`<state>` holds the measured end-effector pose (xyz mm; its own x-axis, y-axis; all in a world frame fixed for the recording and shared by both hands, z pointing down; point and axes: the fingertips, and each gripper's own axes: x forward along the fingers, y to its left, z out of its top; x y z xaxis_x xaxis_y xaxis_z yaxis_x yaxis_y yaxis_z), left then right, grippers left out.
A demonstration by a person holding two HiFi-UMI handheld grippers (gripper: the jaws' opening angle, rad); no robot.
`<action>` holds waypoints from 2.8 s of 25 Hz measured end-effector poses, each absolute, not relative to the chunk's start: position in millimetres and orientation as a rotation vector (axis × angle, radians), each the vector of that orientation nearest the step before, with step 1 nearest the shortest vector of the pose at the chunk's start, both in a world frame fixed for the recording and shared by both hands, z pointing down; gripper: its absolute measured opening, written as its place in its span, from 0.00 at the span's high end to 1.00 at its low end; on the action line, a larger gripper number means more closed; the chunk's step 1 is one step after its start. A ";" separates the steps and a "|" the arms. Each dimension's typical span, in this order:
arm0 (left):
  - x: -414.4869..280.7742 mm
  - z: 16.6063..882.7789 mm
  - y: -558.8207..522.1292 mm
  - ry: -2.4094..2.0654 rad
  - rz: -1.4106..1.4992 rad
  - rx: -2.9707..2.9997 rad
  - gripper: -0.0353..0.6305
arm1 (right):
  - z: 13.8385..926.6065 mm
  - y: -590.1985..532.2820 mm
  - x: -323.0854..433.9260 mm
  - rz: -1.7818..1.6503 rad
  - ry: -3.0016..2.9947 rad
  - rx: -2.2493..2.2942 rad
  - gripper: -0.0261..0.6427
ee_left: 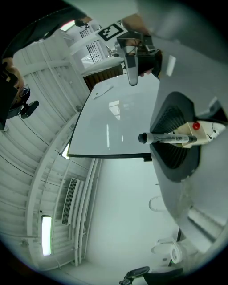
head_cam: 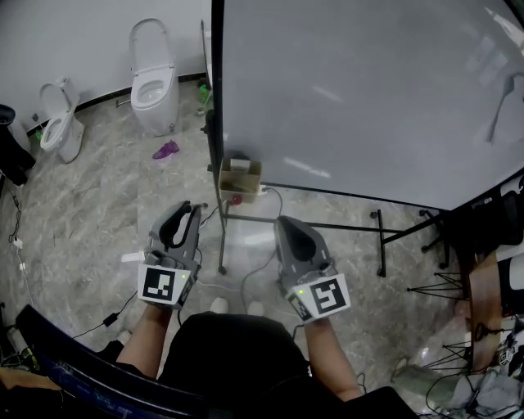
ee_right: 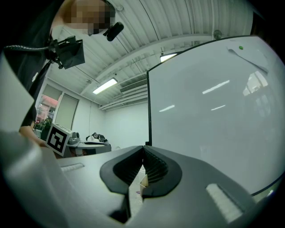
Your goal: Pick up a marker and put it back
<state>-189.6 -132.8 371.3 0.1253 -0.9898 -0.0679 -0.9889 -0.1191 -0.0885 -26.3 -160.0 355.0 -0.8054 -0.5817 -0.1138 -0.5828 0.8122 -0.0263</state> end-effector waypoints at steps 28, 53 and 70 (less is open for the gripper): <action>-184.7 379.5 -155.4 1.953 0.020 -2.346 0.83 | 360.2 -172.9 -30.7 0.009 2.888 -0.959 0.95; -134.3 428.8 -246.6 1.681 -0.119 -2.534 0.84 | 371.9 -182.4 46.0 0.011 2.768 -1.370 0.95; -118.2 484.5 -278.4 1.607 -0.296 -2.582 0.84 | 376.9 -169.1 34.4 0.010 2.810 -1.352 0.95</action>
<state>-118.2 -278.4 484.5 0.4291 -0.8955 0.1182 -0.8788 -0.4441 -0.1744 34.4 -169.1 376.9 -0.6239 -0.7811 -0.0235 -0.7813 0.6242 -0.0041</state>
